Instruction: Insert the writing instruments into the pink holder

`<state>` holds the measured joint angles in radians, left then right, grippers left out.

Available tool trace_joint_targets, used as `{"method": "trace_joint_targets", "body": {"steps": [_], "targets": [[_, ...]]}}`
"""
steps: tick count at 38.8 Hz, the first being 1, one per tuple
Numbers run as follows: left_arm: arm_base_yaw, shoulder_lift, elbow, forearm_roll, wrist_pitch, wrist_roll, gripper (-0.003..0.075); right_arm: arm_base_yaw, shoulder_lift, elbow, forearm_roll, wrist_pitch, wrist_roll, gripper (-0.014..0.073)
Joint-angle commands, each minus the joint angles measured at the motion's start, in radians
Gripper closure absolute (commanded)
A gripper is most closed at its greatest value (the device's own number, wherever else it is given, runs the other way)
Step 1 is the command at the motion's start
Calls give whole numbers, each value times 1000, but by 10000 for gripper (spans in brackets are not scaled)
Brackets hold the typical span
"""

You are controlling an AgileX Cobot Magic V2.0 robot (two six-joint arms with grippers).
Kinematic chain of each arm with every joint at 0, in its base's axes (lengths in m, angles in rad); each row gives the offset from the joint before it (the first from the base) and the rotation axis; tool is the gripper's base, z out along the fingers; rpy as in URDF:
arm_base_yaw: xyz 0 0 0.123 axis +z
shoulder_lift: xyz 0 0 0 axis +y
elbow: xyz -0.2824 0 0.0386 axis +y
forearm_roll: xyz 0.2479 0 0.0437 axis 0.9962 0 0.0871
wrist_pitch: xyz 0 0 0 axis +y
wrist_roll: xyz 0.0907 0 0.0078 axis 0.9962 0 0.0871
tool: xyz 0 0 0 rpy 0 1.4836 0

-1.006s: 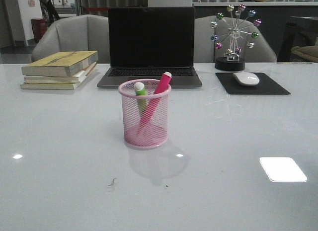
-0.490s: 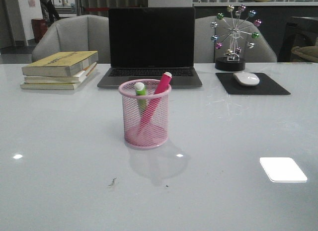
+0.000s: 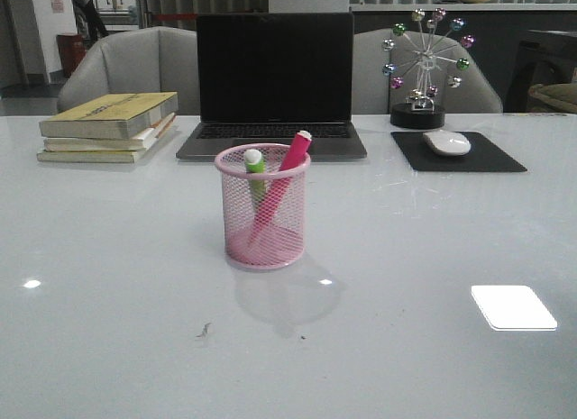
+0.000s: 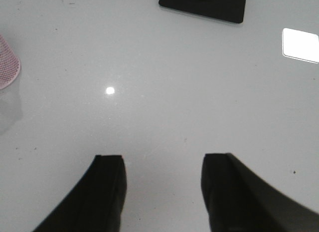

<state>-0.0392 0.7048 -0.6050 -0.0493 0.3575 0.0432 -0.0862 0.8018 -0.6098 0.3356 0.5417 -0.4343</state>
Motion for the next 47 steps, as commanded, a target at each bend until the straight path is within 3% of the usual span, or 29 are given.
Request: {"method": "trace_joint_targets", "body": {"steps": [1,14,25,31,47], "targets": [[1,-17,-28,-9,-107,-2,294,-8,-10,-29,5,-68,-10,202],[1,-13,-28,-9,-114,-2,294,-8,-10,-29,38,-47,-10,546],[1,-13,-28,-9,-114,-2,294,-8,-10,-29,174,-59,19,543],[1,-13,-28,-9,-114,-2,294,-8,-10,-29,175,-52,80,543],[1,-13,-28,-9,-114,-2,294,-8,-10,-29,186,-8,84,543]]}}
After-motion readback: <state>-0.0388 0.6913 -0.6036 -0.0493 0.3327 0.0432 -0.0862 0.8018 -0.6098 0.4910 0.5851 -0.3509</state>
